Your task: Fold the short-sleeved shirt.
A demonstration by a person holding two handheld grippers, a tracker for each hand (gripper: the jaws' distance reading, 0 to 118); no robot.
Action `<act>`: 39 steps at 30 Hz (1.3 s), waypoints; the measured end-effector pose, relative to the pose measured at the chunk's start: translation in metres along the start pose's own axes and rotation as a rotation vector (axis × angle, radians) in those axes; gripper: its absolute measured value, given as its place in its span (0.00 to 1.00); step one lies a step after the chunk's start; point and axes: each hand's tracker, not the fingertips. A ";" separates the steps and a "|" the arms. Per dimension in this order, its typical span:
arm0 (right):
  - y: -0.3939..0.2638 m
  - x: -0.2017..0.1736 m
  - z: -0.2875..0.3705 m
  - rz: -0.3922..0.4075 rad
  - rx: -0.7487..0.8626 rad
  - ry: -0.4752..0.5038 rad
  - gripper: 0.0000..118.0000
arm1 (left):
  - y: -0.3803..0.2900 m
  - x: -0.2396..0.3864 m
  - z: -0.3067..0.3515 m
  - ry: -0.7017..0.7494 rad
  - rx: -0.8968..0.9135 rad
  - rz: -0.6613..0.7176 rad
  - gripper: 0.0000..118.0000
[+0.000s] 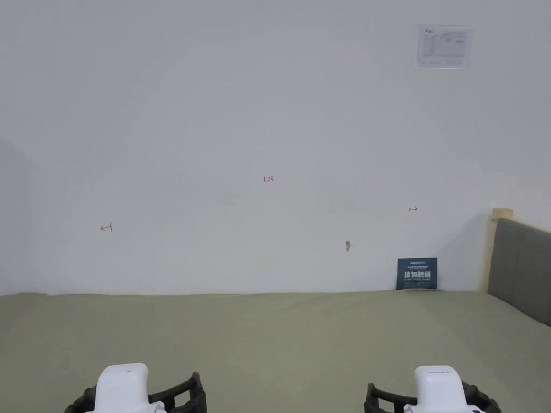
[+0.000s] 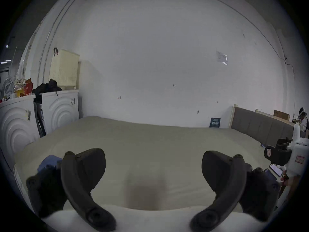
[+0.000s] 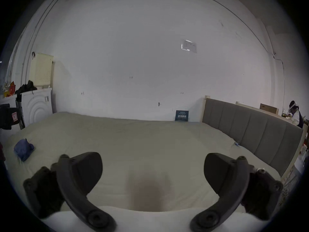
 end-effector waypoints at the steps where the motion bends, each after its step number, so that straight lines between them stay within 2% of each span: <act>1: -0.001 0.003 0.002 -0.005 0.022 0.002 1.00 | 0.001 0.001 0.000 -0.002 -0.002 -0.010 1.00; 7: 0.002 0.009 0.004 -0.020 0.022 0.000 1.00 | 0.005 0.012 -0.001 0.013 0.009 -0.057 1.00; 18: 0.008 0.004 0.011 0.043 0.100 0.042 1.00 | 0.006 0.017 0.000 0.018 0.018 -0.096 1.00; 33: 0.015 0.009 0.009 -0.028 0.103 0.097 1.00 | 0.000 0.013 -0.003 0.028 0.000 -0.062 1.00; 36: 0.014 0.007 0.006 0.001 0.096 0.032 1.00 | 0.002 0.015 -0.002 0.029 0.000 -0.059 1.00; 39: 0.013 0.009 0.003 -0.004 0.096 0.021 1.00 | 0.003 0.015 -0.001 0.026 0.006 -0.063 1.00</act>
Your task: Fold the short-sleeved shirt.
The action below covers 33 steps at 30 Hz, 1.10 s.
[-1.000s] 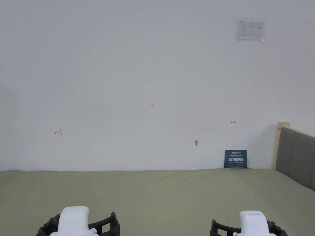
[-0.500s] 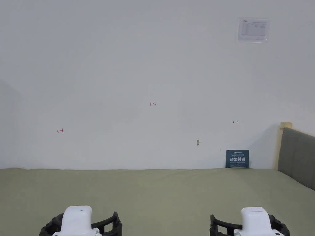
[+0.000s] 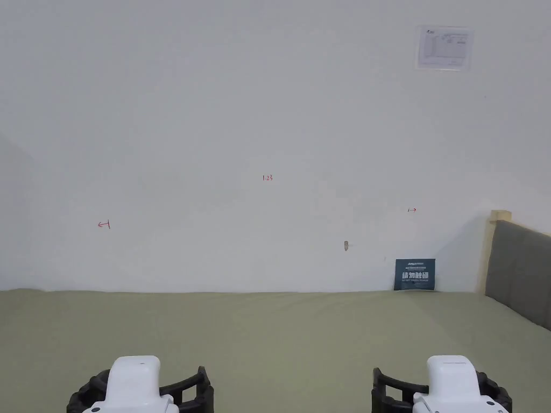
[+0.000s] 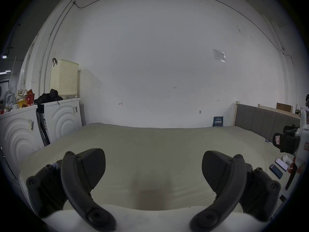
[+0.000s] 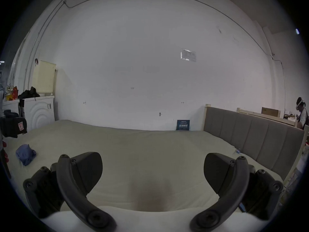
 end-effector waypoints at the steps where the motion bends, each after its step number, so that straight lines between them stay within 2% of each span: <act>1: 0.000 0.003 -0.001 -0.022 -0.005 0.021 1.00 | 0.000 0.000 0.000 -0.002 0.005 -0.002 1.00; 3: 0.001 0.005 0.000 -0.047 0.000 0.037 1.00 | 0.001 0.000 0.001 -0.007 0.010 -0.006 1.00; 7: 0.001 0.006 0.000 -0.043 0.000 0.030 1.00 | 0.003 -0.001 0.002 -0.004 0.010 -0.002 1.00; 10: 0.001 0.009 0.001 -0.065 -0.015 0.072 1.00 | 0.003 -0.001 0.002 -0.004 0.006 0.002 1.00; 15: 0.001 0.005 0.000 -0.031 -0.013 0.003 1.00 | 0.004 0.000 0.003 -0.004 0.005 0.001 1.00; 19: 0.001 0.009 -0.002 -0.086 -0.027 0.011 1.00 | 0.004 0.000 0.003 -0.004 0.006 0.005 1.00; 22: 0.002 0.010 -0.004 -0.096 -0.042 -0.008 1.00 | 0.004 -0.001 0.003 -0.004 0.002 0.011 1.00; 25: 0.003 0.015 -0.003 -0.103 -0.044 0.013 1.00 | 0.003 -0.002 0.002 0.007 -0.007 0.011 1.00; 29: 0.006 0.015 -0.001 -0.066 -0.039 0.050 1.00 | 0.003 -0.002 0.001 0.005 -0.009 0.004 1.00; 33: 0.007 0.016 -0.002 -0.089 -0.032 0.066 1.00 | 0.004 -0.002 0.001 0.003 -0.003 0.005 1.00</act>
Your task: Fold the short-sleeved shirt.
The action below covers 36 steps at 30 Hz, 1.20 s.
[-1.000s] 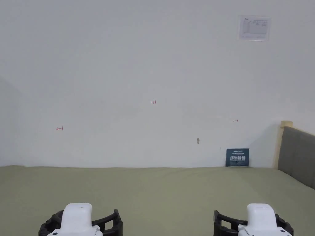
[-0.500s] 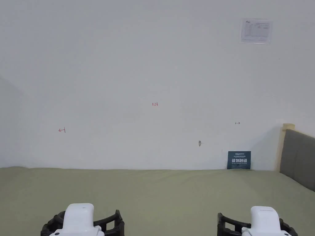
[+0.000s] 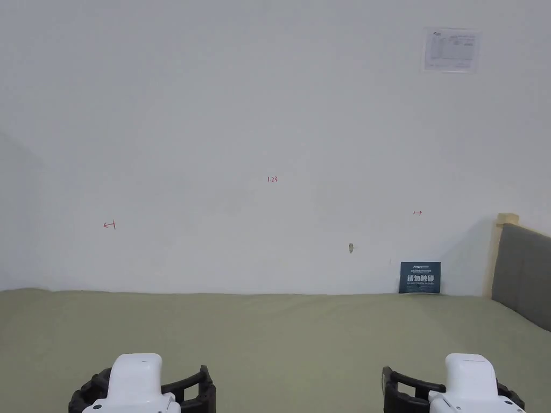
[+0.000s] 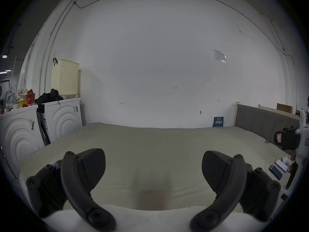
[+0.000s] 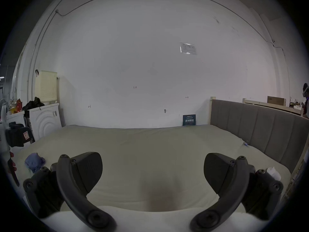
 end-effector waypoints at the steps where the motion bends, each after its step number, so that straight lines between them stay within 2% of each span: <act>1: 0.000 0.001 -0.001 -0.001 0.000 0.002 1.00 | 0.000 0.000 0.000 -0.003 0.001 0.001 1.00; 7: -0.004 0.002 -0.001 0.018 -0.003 -0.002 1.00 | 0.001 0.001 -0.001 -0.006 -0.001 -0.006 1.00; 11: 0.000 0.004 0.002 -0.003 0.000 0.023 1.00 | 0.000 0.001 -0.001 -0.003 -0.007 0.000 1.00; 15: 0.006 -0.002 -0.001 0.024 -0.029 -0.001 1.00 | -0.002 0.000 -0.003 0.000 -0.012 0.011 1.00; 19: 0.009 0.002 -0.001 0.000 -0.035 0.051 1.00 | -0.002 0.000 -0.003 -0.001 -0.015 0.014 1.00; 25: 0.014 0.005 0.003 -0.025 -0.020 0.048 1.00 | -0.001 0.002 -0.002 -0.006 -0.011 0.006 1.00; 28: 0.016 0.003 -0.002 -0.007 -0.086 -0.024 1.00 | -0.001 0.002 -0.002 -0.003 -0.011 0.002 1.00; 36: 0.012 0.005 -0.002 -0.022 -0.108 0.016 1.00 | -0.003 0.001 -0.003 0.000 -0.019 0.002 1.00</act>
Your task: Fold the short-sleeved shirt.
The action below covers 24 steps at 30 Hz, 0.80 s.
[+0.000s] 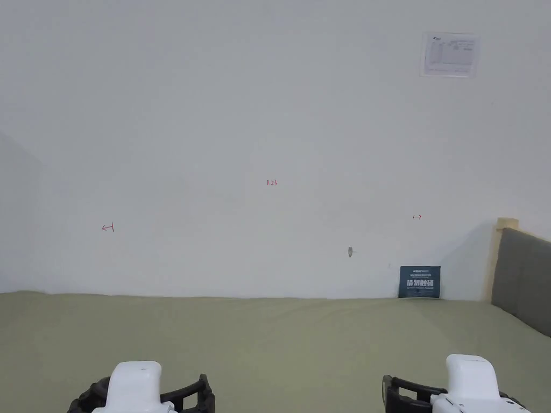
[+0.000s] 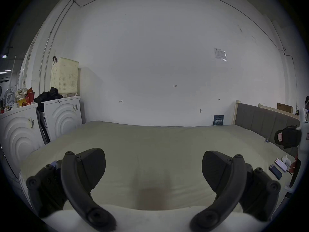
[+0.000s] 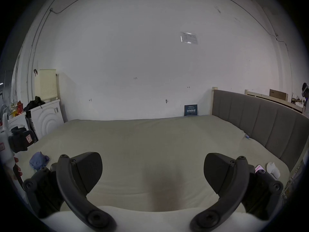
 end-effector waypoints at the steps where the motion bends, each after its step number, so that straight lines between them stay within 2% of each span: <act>1: 0.001 -0.002 -0.001 0.008 -0.013 -0.025 1.00 | 0.000 0.000 0.000 0.000 -0.002 0.002 1.00; 4: -0.001 -0.008 -0.006 0.058 -0.043 -0.068 1.00 | 0.003 -0.001 0.001 0.001 -0.002 0.010 1.00; 7: -0.003 -0.010 -0.004 0.073 -0.050 -0.047 1.00 | 0.004 -0.001 0.002 0.000 0.007 0.015 1.00; 19: -0.002 -0.001 0.000 0.015 -0.044 -0.039 1.00 | 0.005 0.001 0.002 -0.004 0.007 0.008 1.00; 24: 0.003 0.008 -0.001 -0.087 -0.060 -0.031 0.98 | 0.005 0.001 0.002 -0.010 0.007 0.020 1.00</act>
